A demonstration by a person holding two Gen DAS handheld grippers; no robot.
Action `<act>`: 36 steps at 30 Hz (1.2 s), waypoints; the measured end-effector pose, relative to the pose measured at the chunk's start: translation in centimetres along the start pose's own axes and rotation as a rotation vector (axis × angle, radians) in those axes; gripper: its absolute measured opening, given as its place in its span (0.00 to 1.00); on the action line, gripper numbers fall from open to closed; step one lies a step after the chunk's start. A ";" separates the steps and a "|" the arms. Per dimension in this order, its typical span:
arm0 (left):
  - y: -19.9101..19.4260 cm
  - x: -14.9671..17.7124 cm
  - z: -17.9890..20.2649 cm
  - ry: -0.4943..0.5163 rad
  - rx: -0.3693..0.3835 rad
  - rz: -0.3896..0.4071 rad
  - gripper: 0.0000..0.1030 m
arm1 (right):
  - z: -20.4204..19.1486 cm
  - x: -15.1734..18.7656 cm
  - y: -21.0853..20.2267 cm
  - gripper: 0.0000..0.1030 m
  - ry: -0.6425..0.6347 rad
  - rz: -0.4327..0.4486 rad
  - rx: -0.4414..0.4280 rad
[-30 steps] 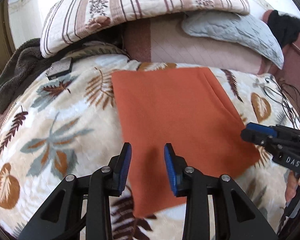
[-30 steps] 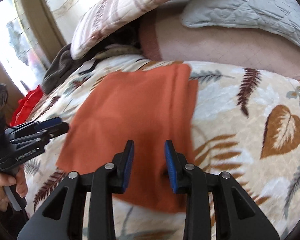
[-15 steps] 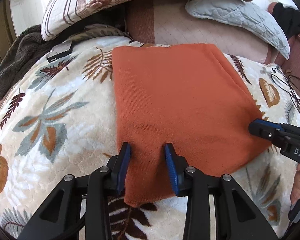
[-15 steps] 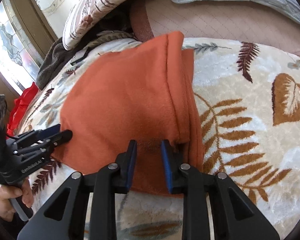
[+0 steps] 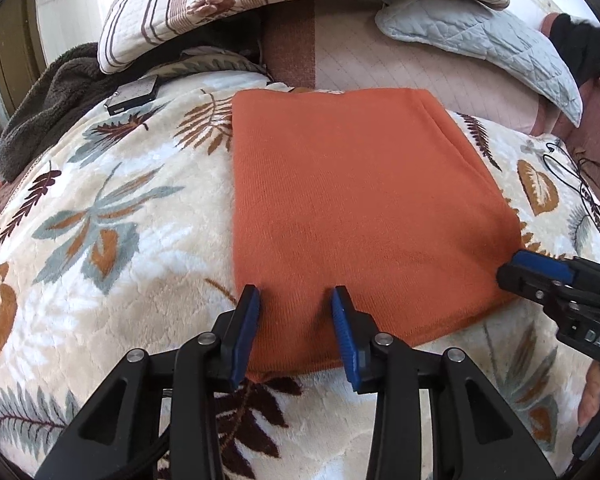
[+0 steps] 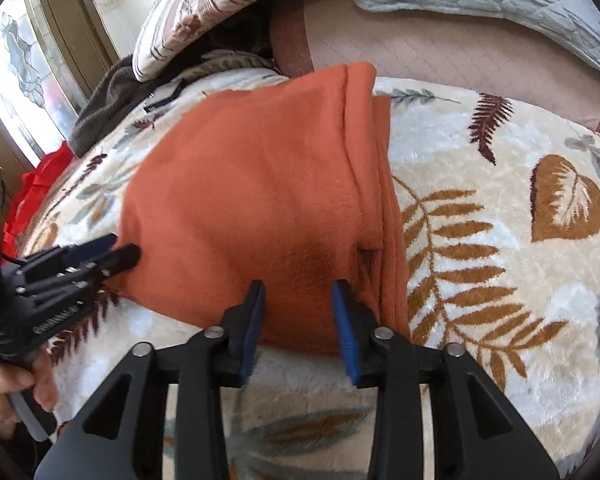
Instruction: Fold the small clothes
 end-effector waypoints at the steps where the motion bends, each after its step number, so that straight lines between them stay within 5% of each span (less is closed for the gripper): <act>1: -0.2 0.2 0.1 0.002 0.000 0.001 0.42 | -0.1 0.2 -0.4 0.43 -0.003 0.004 0.000; 10: -2.5 2.6 1.0 -0.002 -0.024 -0.008 0.61 | -0.6 1.5 -3.9 0.64 -0.047 0.027 0.041; 19: -5.2 6.0 1.5 0.030 -0.037 0.063 0.78 | -0.8 3.9 -7.2 0.92 -0.055 0.164 0.045; 24: -7.5 6.8 2.4 0.085 -0.064 0.133 0.84 | -1.6 4.4 -8.1 0.94 -0.029 0.174 0.041; 28: -9.7 6.7 3.3 0.134 -0.102 0.208 0.98 | -2.2 4.6 -9.3 0.96 -0.031 0.204 0.080; 36: -11.7 6.4 3.4 0.141 -0.111 0.242 0.99 | -2.3 4.9 -10.9 0.97 0.000 0.215 0.128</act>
Point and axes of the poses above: each gripper's, at about its wrist camera, not at the fingertips, and y roughly the way its jaws point, z to its right, x to its underside, the point moved 1 cm from there along y, roughly the way its jaws point, and after that the axes turned 2 degrees about x, right-handed, at the moved point
